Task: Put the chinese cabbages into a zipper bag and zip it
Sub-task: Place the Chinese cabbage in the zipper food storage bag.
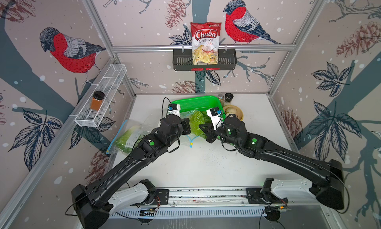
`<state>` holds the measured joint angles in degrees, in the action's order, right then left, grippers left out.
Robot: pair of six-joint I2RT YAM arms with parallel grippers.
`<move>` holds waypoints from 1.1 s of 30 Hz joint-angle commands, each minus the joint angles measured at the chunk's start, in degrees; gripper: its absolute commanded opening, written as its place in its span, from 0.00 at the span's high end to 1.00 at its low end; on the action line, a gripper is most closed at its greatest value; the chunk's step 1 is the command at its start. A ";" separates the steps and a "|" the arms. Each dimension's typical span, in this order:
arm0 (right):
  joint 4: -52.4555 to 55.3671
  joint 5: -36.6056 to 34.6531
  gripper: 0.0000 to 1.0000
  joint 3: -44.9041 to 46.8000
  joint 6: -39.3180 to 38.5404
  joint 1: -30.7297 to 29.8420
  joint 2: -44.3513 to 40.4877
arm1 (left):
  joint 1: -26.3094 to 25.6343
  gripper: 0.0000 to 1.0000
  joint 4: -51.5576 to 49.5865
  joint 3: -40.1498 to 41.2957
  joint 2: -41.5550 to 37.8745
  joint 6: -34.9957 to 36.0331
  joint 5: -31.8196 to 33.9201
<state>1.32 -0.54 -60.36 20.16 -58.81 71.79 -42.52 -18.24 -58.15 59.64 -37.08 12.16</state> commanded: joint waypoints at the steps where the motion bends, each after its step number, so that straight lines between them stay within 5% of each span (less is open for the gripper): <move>1: -3.36 2.94 0.98 -0.75 2.44 0.30 3.17 | -0.02 1.00 3.07 0.15 -0.39 -0.44 0.08; 5: -0.25 3.96 0.99 -3.53 1.30 0.52 5.19 | -0.02 1.00 3.46 0.45 -0.15 -0.88 0.32; 13: -12.71 12.25 0.97 0.51 5.86 1.56 4.50 | -0.02 1.00 5.93 2.07 -0.52 -2.11 1.87; 33: -8.97 14.35 0.92 0.94 -1.47 4.03 8.83 | 0.15 1.00 9.23 1.64 1.05 2.11 -3.47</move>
<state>-6.48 12.82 -59.07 19.46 -55.42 80.73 -42.50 -13.50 -56.23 60.66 -35.94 10.55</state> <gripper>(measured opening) 0.073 0.049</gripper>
